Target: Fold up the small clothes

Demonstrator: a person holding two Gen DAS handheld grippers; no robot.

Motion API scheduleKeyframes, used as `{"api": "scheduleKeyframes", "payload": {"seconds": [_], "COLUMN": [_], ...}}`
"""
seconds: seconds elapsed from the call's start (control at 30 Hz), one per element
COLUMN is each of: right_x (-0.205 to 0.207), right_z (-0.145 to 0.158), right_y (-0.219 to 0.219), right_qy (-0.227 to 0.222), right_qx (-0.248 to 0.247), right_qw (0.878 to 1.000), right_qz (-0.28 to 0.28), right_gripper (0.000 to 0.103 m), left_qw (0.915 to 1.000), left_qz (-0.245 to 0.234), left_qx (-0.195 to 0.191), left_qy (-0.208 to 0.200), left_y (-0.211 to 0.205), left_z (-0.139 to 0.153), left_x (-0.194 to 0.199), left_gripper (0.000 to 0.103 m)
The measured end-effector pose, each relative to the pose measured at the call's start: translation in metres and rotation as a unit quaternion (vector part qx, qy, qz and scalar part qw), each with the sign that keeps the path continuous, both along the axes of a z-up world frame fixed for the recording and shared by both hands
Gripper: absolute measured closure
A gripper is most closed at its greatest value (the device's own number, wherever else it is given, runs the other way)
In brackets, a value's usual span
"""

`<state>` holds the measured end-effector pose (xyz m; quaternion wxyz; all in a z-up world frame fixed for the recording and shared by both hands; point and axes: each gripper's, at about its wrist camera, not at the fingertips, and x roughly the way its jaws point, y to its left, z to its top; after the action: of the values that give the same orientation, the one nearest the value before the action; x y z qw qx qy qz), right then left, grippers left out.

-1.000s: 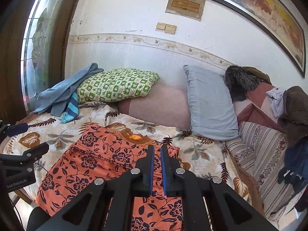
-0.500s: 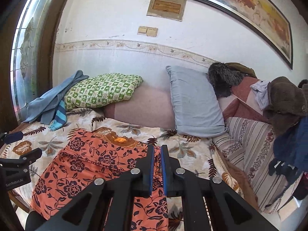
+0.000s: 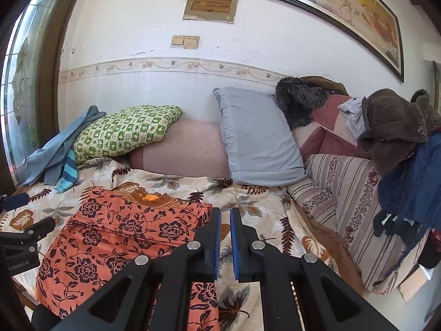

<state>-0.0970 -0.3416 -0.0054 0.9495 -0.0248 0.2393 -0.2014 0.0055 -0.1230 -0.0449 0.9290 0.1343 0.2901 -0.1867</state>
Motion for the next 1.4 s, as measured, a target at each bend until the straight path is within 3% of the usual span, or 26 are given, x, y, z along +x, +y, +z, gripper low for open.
{"api": "scheduleKeyframes", "payload": {"seconds": [0.7,0.8,0.87,1.0,1.1,1.27,1.4], "right_x": [-0.002,0.000,0.001,-0.005,-0.016,-0.039,-0.044], "right_z": [-0.003,-0.008,-0.016,-0.061,-0.114,-0.201,-0.239], "right_y": [0.001,0.002,-0.003,-0.019,-0.033,-0.046,-0.052], "right_qy": [0.002,0.011,0.025,0.081,0.136,0.192,0.200], "right_qx": [0.003,0.010,0.040,0.106,0.165,0.261,0.320], "right_qw": [1.000,1.000,0.998,0.989,0.974,0.943,0.923], "right_qz": [-0.003,0.007,0.031,0.066,0.079,0.074,0.072], "right_gripper": [0.094,0.094,0.094,0.094,0.094,0.094,0.094], "left_qw": [1.0000,0.9998,0.9993,0.9949,0.9868,0.9700,0.9636], "left_qz": [0.002,0.005,0.010,0.044,0.090,0.158,0.168], "left_qx": [0.000,0.013,0.033,0.084,0.111,0.102,0.082], "left_qy": [0.005,0.010,0.016,0.033,0.076,0.155,0.192], "left_y": [-0.002,0.006,0.019,0.066,0.114,0.190,0.219], "left_z": [-0.004,-0.011,-0.020,-0.052,-0.087,-0.134,-0.154], "left_x": [0.001,0.004,0.005,0.007,0.009,0.005,0.000], "left_gripper": [0.027,0.027,0.027,0.021,0.021,0.021,0.021]}}
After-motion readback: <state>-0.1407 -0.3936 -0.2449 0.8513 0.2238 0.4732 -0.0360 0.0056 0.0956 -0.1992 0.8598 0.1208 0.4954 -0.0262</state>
